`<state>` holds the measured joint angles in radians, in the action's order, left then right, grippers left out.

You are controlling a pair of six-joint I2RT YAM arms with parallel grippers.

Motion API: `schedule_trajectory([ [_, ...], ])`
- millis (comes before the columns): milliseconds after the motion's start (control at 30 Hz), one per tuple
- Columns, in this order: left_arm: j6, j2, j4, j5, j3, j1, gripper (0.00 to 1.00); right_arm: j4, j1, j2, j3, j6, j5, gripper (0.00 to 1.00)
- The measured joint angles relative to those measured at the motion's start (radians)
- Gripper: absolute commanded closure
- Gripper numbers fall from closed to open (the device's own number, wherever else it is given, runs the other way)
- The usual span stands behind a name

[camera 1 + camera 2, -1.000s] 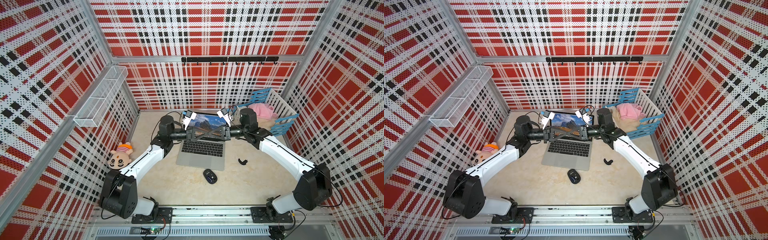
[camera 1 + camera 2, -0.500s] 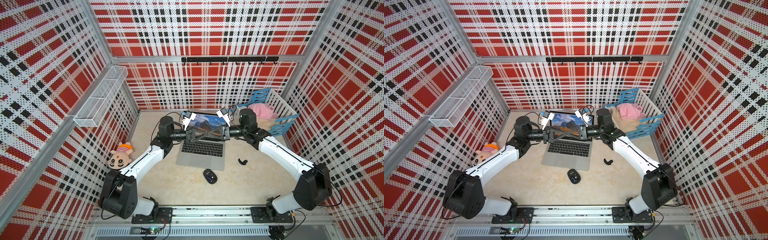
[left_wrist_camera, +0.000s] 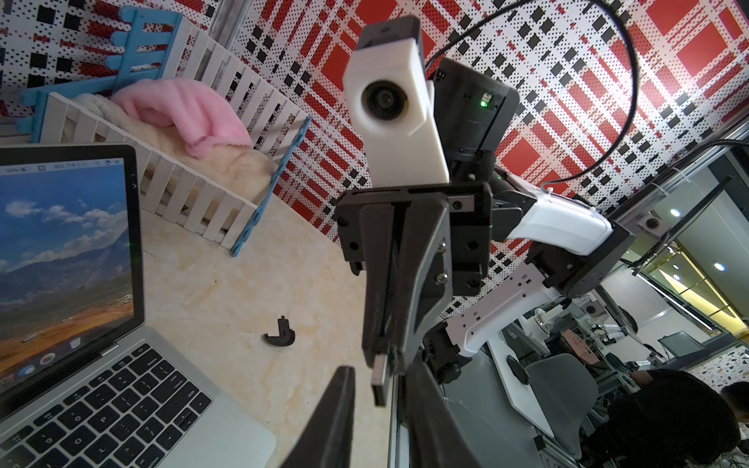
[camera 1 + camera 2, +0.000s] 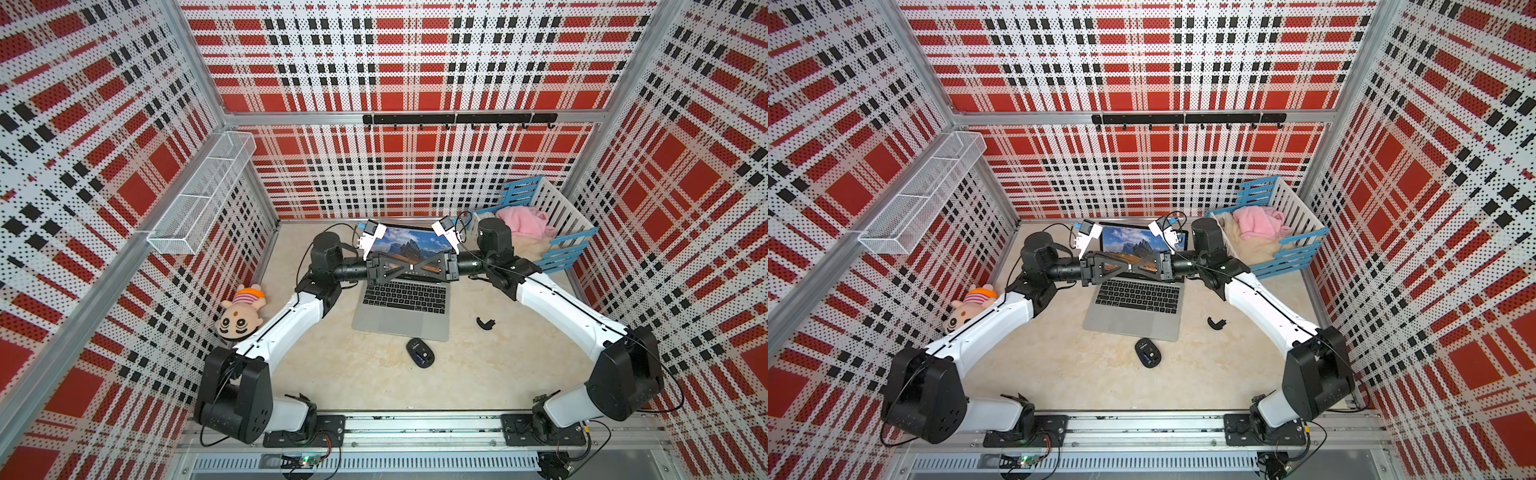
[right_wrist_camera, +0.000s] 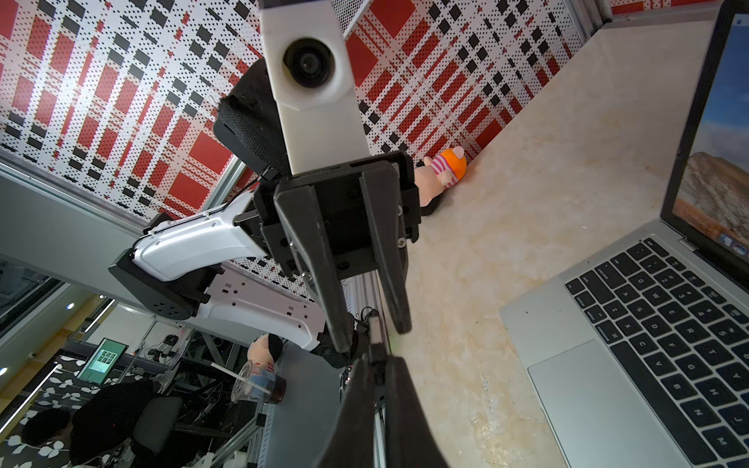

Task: Remove the wireless mouse receiver from the laptop
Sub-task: Adjust the USB plug.

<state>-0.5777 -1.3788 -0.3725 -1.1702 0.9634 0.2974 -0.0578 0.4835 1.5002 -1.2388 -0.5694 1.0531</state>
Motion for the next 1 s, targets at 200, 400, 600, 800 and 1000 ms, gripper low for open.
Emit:
schedule_trajectory([
  [200, -0.001, 0.002, 0.0, -0.001, -0.006, -0.003, 0.74, 0.002, 0.0, 0.0, 0.0, 0.0, -0.003, 0.99],
  [400, 0.0, 0.002, 0.0, -0.004, -0.01, 0.019, 0.79, 0.007, 0.001, 0.0, 0.001, -0.003, -0.003, 0.99],
  [600, -0.002, 0.001, 0.006, -0.004, -0.01, 0.022, 0.99, 0.017, 0.003, 0.0, 0.001, -0.004, 0.001, 0.98],
  [800, -0.003, 0.001, 0.006, -0.005, -0.01, 0.022, 1.0, 0.021, 0.003, 0.0, 0.004, -0.004, 0.001, 0.92],
  [1000, 0.0, 0.001, 0.006, -0.01, -0.01, 0.03, 1.0, 0.026, 0.009, 0.0, 0.004, -0.01, 0.001, 0.79],
])
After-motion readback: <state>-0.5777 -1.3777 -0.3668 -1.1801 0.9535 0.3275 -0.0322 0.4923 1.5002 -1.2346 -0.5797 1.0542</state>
